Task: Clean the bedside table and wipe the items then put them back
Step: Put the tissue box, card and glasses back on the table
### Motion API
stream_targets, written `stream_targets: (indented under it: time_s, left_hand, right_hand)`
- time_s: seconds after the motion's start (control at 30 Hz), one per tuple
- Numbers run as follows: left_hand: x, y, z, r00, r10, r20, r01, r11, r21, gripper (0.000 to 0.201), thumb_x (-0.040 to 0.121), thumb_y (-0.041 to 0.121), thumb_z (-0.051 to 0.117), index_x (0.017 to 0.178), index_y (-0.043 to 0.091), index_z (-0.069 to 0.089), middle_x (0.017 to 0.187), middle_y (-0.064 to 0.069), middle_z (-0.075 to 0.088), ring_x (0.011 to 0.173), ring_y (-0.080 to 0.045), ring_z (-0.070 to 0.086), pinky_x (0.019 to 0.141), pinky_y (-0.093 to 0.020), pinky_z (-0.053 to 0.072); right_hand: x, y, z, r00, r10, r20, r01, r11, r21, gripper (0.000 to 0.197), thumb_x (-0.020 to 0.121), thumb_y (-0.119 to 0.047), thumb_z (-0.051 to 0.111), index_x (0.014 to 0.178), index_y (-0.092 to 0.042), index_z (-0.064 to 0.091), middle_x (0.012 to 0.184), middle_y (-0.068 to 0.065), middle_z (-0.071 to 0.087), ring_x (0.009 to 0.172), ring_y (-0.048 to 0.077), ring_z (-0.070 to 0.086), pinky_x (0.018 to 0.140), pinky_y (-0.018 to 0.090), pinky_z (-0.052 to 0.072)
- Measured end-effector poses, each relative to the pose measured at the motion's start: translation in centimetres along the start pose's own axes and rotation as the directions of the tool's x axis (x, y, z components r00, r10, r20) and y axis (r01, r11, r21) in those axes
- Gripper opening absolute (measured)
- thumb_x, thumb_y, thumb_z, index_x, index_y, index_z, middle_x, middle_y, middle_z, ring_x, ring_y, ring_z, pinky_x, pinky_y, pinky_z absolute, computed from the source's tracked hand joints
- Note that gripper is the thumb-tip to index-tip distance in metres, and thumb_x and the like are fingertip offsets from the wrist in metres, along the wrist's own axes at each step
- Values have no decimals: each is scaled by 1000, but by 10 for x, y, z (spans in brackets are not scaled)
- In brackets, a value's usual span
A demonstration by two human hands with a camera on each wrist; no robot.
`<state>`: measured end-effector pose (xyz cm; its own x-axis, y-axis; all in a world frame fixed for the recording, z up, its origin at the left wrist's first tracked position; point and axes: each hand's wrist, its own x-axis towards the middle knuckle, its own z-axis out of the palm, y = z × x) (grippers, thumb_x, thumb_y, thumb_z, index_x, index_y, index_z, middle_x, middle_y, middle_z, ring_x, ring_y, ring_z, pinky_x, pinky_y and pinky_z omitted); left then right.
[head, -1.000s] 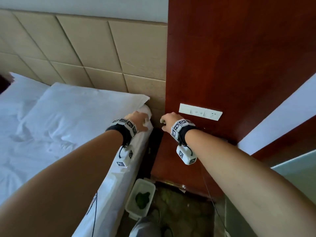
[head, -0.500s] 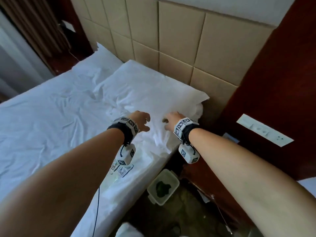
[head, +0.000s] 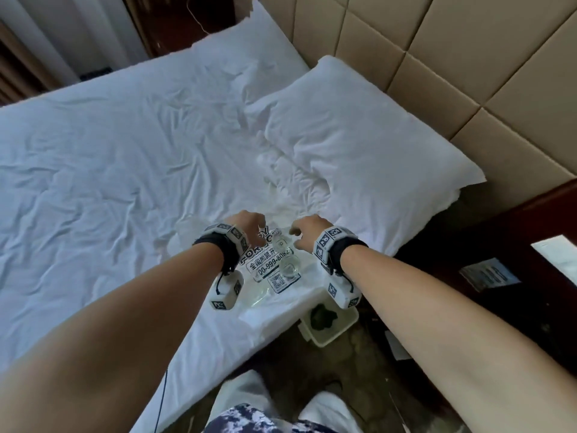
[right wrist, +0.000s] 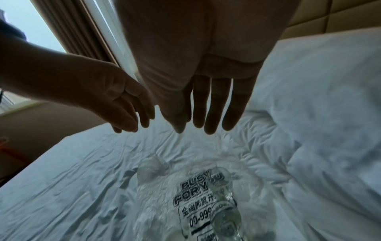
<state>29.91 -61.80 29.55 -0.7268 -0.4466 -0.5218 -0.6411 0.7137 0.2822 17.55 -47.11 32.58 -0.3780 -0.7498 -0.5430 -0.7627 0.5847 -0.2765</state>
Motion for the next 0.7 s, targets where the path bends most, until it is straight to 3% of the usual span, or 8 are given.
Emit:
stream_targets:
  time_s: [0.23,0.43,0.57,0.63,0.7]
  left_hand:
    - [12,-69,63,994,-83,73,85,996,-34,43,80,36,74,117,18,61,113,-4,67,99,-26,64,85,-40,54]
    - [17,-99,125,984,-129,119,137,989,-63,55,88,34,69,135,16,49,126,-6,57,113,-27,57,89,-38,50]
    - [28,-110,169,972,-175,154,188,979,-73,60,85,38,72,133,15,47,131,-7,50,119,-28,49,87,-41,50]
    - [33,-114,189,964,-197,178,213,974,-75,63,82,39,74,132,14,45,132,-7,46,121,-29,46,87,-42,51]
    - [38,-118,209,958,-209,195,226,971,-71,68,80,38,77,133,12,42,134,-9,44,122,-30,44,87,-42,51]
  right_hand:
    - [52,-40,57,990,-17,143,35,992,-123,42,86,-10,62,126,-24,63,130,5,60,107,27,62,89,33,53]
    - [92,-55,121,958,-89,272,156,959,-235,37,88,-13,62,123,-22,61,122,4,64,104,28,63,82,40,56]
    - [115,-52,162,935,-97,341,195,943,-268,36,87,-10,64,122,-17,60,118,7,63,103,29,64,71,34,51]
    - [126,-48,180,926,-95,367,203,941,-270,36,87,-8,65,122,-14,57,118,7,60,106,30,62,73,34,48]
    - [137,-43,199,920,-110,377,225,935,-275,42,84,-8,67,123,-15,53,124,5,54,112,29,57,82,40,51]
